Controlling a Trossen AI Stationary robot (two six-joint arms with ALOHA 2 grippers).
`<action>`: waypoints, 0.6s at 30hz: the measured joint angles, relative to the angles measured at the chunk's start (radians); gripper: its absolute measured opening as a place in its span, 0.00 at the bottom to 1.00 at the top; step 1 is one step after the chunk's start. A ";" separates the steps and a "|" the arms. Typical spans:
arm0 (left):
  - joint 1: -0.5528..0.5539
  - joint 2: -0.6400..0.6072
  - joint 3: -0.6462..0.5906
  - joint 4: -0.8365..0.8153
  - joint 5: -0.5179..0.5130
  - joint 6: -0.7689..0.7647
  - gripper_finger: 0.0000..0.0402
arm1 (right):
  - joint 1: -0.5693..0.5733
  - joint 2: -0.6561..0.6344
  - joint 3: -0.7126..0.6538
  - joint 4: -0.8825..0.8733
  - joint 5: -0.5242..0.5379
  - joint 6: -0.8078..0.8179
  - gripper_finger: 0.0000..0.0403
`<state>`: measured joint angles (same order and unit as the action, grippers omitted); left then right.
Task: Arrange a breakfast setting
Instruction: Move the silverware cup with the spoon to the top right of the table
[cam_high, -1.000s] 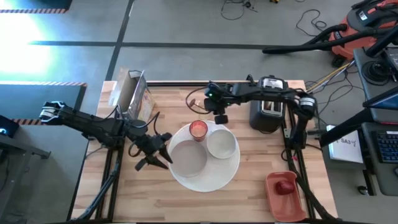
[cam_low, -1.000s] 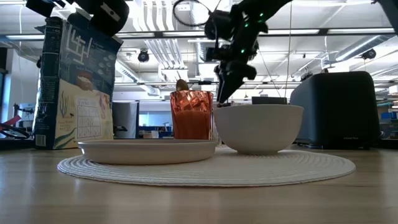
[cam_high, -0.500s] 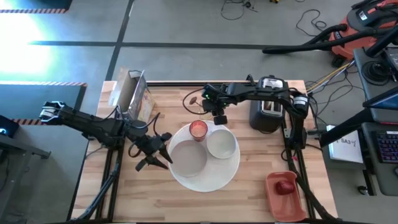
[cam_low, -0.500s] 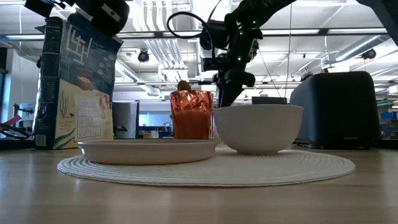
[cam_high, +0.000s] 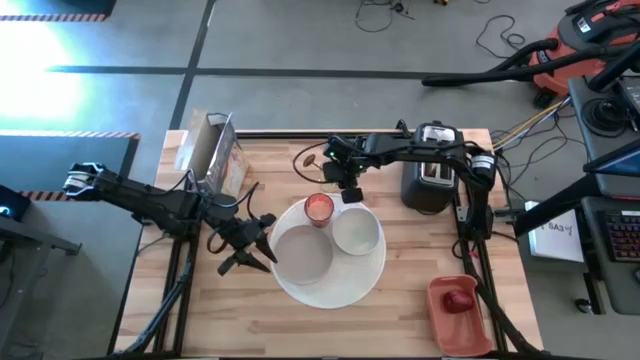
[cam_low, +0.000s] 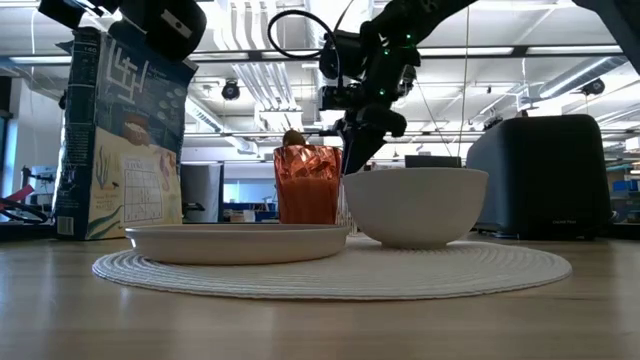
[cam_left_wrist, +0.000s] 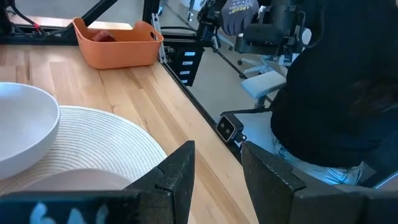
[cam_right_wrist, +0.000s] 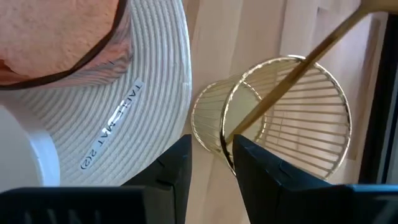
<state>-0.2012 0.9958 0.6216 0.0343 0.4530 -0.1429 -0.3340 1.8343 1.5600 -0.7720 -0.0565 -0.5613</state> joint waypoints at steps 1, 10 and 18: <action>0.000 0.000 0.000 0.000 0.000 0.000 0.29 | 0.000 0.000 0.000 0.000 0.000 0.000 0.26; 0.000 0.000 0.000 0.000 0.000 0.000 0.29 | -0.004 0.025 0.000 0.008 0.000 0.000 0.26; 0.000 0.000 0.000 -0.004 0.000 0.000 0.29 | -0.007 0.064 0.000 0.014 0.004 -0.007 0.25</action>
<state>-0.2012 0.9958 0.6216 0.0305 0.4530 -0.1427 -0.3412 1.8986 1.5603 -0.7578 -0.0525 -0.5682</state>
